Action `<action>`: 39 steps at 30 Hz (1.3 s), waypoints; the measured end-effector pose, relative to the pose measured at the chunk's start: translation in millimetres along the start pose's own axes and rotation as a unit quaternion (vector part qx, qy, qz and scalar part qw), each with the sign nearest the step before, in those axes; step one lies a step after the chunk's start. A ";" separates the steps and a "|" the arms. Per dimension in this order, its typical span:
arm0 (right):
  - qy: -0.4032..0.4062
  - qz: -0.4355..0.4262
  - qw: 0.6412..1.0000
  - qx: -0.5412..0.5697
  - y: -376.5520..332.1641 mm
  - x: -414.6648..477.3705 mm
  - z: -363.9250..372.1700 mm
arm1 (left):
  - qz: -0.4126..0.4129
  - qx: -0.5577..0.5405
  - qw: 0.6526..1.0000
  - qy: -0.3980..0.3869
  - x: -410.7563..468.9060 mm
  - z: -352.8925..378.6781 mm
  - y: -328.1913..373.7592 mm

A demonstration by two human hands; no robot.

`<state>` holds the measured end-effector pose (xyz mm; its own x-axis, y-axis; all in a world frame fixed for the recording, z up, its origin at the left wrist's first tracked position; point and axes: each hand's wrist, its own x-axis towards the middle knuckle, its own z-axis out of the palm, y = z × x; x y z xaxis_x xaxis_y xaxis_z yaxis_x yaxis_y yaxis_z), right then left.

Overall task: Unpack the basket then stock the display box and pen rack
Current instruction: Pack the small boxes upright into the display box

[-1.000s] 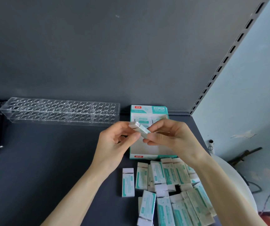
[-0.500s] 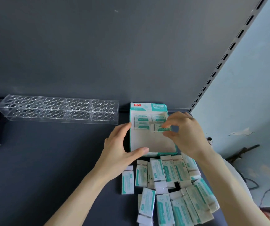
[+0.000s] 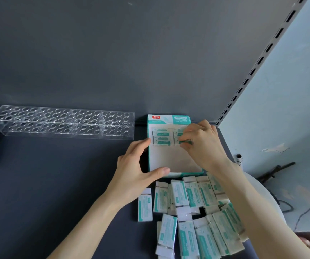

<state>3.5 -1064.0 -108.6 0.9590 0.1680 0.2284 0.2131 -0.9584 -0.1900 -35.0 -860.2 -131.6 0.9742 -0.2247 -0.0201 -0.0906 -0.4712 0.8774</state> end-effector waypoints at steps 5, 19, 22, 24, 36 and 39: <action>0.010 0.005 1.000 0.024 3.2 2.1 1.7 | 0.000 0.005 1.000 0.006 1.1 0.8 -1.7; 0.082 0.035 0.978 0.189 -25.3 -71.6 -45.0 | 0.092 0.030 0.990 0.103 -28.4 -3.8 34.6; 0.103 0.023 0.973 0.203 -29.7 -101.5 -50.8 | 0.115 0.039 0.982 0.142 -59.5 5.3 40.5; 0.122 0.017 0.972 0.198 -30.7 -121.5 -50.9 | 0.136 0.058 0.974 0.173 -81.7 13.2 43.1; 0.132 0.064 0.976 0.158 -22.1 -206.7 -30.8 | 0.007 0.188 0.937 0.295 -152.8 76.4 43.1; 0.129 0.074 0.978 0.148 -26.1 -208.0 -29.9 | -0.021 0.204 0.934 0.292 -150.3 78.1 44.5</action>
<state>-207.1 -1080.8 -122.6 0.9129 -0.0684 0.4024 0.1562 -0.8523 -0.4992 -201.6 -914.0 -127.0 0.9141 0.2493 0.3199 -0.0052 -0.7814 0.6239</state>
